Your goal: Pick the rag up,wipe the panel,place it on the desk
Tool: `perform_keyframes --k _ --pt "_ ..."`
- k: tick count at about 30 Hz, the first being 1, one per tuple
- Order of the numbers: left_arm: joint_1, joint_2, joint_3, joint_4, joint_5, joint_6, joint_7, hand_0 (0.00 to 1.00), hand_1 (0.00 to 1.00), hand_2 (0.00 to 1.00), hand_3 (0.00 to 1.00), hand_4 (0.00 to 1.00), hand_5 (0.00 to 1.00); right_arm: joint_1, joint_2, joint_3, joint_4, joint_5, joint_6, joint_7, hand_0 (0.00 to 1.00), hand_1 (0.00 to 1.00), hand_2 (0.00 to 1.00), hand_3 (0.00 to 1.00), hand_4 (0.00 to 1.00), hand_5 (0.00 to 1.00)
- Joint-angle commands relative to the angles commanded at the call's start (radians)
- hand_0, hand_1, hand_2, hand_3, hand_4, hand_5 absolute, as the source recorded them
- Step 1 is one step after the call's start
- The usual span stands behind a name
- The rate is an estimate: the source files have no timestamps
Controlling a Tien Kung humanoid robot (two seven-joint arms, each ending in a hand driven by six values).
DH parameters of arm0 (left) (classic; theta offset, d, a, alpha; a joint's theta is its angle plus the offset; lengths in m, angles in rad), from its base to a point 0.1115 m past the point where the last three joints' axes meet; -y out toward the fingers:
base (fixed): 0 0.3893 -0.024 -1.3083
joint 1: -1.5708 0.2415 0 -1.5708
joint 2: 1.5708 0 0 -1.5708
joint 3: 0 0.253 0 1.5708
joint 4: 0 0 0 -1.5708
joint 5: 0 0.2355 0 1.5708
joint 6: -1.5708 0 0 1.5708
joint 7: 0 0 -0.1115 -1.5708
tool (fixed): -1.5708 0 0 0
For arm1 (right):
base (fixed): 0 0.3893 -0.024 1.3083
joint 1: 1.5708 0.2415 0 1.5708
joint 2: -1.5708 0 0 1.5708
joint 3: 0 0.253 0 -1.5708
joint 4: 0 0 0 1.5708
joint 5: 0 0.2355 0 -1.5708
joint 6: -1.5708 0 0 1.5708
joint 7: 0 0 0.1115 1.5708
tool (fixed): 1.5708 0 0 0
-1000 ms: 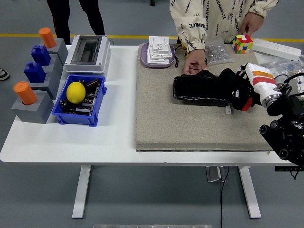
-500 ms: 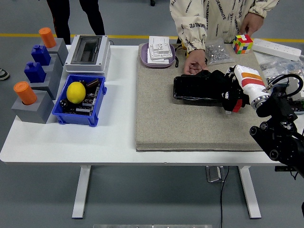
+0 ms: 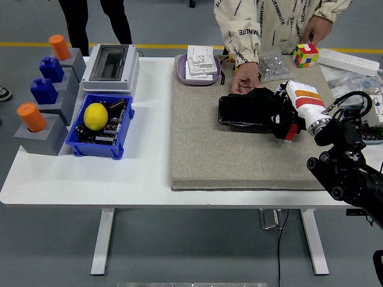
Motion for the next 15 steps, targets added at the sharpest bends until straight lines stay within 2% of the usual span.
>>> perform_keyframes --k 15 --pt "0.004 0.005 0.002 0.000 0.004 0.000 0.001 0.644 0.693 0.734 0.565 0.598 0.473 0.037 0.037 -0.072 0.006 0.010 0.000 -0.003 0.200 0.320 0.392 0.393 0.974 0.015"
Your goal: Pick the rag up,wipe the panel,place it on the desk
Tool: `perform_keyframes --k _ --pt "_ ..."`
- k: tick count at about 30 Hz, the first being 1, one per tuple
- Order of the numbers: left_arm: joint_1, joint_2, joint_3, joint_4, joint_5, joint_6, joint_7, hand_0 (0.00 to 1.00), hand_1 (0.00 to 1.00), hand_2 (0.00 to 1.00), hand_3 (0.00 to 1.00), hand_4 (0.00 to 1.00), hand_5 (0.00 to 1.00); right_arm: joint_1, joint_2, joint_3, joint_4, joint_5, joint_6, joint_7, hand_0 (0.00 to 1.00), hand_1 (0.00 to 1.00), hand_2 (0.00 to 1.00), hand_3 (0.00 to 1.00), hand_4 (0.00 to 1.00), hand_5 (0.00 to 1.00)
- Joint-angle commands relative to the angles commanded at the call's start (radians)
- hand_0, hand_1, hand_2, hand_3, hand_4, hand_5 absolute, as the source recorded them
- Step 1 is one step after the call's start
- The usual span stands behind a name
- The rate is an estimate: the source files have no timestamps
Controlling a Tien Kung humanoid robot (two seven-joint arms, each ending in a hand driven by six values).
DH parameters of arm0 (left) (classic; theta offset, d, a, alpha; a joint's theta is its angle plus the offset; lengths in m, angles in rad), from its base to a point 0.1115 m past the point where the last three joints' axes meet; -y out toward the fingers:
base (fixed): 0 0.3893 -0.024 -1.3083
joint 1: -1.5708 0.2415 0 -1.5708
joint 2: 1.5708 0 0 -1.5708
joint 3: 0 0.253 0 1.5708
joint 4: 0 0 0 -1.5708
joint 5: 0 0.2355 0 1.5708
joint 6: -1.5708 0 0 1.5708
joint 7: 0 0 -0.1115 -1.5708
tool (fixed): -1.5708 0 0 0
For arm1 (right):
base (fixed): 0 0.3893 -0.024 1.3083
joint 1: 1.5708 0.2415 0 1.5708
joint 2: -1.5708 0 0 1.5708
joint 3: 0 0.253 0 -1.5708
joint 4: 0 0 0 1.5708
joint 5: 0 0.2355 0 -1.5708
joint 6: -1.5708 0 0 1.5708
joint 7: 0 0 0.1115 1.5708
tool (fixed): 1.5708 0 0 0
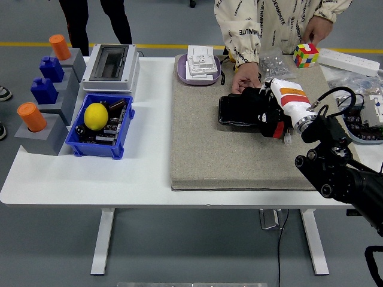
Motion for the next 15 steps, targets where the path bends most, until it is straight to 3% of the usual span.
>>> perform_keyframes --k 15 --pt "0.004 0.003 0.004 0.000 0.002 0.000 0.001 0.645 0.693 0.735 0.564 0.598 0.473 0.013 0.052 -0.037 0.011 0.007 0.001 -0.002 0.199 0.320 0.392 0.392 0.972 0.013"
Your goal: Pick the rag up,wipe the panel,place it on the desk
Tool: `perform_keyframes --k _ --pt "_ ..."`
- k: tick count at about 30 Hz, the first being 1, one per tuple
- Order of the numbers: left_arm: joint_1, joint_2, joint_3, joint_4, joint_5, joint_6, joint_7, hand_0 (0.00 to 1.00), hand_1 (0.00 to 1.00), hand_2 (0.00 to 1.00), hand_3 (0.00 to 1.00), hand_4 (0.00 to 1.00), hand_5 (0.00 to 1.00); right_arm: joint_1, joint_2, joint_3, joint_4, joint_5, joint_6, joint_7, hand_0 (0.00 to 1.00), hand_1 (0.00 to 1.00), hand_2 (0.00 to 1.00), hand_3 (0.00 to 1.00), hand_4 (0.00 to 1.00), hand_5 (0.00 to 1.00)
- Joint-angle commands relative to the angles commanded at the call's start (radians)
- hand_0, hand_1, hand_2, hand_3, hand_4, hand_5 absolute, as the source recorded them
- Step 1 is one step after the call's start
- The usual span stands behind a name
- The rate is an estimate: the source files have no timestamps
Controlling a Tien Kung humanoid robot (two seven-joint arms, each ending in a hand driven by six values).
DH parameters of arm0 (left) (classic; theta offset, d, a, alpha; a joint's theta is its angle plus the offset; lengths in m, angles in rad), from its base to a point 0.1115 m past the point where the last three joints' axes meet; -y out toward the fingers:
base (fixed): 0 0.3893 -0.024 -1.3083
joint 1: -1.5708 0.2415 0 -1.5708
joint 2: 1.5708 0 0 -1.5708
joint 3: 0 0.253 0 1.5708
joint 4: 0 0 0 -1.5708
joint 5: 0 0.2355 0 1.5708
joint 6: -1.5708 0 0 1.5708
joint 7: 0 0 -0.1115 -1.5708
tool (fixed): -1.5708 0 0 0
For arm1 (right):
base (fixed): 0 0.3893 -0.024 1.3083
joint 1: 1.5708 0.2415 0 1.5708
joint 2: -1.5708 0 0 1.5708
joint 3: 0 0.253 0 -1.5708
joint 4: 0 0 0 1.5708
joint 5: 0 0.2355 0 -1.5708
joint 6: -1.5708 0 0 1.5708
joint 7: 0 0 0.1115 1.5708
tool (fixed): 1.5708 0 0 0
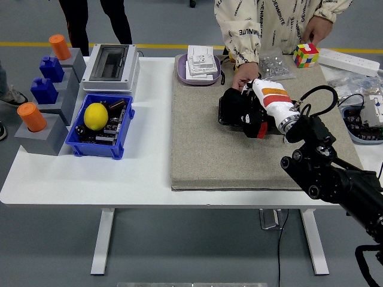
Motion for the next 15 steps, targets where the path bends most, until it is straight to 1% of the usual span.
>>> perform_keyframes --k 8,15 --pt "-0.006 0.000 0.004 0.000 -0.002 -0.001 -0.001 0.645 0.694 0.735 0.565 0.598 0.473 0.014 0.004 -0.023 -0.001 0.003 0.000 0.001 0.200 0.320 0.392 0.393 0.972 0.012" --pt "-0.008 -0.001 -0.003 0.000 0.001 0.000 0.000 0.646 0.694 0.735 0.565 0.598 0.473 0.012 0.004 -0.022 -0.014 0.005 0.001 0.002 0.200 0.320 0.392 0.392 0.972 0.012"
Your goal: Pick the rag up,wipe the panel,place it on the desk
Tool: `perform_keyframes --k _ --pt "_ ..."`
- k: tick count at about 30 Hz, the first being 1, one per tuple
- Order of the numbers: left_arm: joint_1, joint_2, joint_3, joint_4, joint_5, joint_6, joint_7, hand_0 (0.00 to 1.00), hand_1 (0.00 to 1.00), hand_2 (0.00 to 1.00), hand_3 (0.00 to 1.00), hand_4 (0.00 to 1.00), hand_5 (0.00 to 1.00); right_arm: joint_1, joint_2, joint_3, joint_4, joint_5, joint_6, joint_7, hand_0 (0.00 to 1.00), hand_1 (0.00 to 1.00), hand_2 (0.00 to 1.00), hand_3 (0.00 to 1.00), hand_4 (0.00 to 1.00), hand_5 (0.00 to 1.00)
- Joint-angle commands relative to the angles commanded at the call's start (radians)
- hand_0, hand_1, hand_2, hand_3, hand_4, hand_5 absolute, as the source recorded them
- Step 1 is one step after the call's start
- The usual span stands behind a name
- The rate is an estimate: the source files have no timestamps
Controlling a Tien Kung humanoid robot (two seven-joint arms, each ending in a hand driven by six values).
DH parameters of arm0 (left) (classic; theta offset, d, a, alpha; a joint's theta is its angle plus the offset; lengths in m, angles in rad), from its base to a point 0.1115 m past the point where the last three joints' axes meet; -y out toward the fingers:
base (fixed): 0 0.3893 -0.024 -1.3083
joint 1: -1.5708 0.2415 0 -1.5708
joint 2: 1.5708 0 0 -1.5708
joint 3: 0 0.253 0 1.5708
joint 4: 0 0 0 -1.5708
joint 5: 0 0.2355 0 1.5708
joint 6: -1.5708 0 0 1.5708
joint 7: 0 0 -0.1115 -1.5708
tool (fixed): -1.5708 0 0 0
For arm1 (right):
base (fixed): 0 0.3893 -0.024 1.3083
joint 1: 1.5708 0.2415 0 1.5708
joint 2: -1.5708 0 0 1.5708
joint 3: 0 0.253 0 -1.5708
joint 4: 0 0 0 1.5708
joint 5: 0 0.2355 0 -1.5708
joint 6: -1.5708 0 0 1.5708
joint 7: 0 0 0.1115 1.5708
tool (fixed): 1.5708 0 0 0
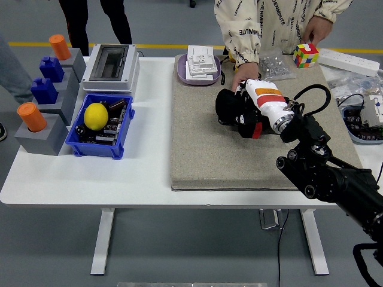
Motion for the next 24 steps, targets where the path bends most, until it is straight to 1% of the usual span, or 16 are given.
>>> perform_keyframes --k 7,24 --pt "-0.002 -0.002 -0.002 0.000 -0.001 0.000 -0.001 0.645 0.693 0.733 0.564 0.598 0.473 -0.008 -0.004 0.009 -0.025 0.000 0.001 0.001 0.200 0.320 0.392 0.393 0.972 0.011" --pt "-0.001 -0.005 -0.005 0.000 -0.002 -0.001 -0.003 0.645 0.694 0.734 0.563 0.598 0.473 -0.021 -0.064 0.053 -0.040 -0.006 0.002 0.000 0.199 0.319 0.392 0.393 0.973 0.011"
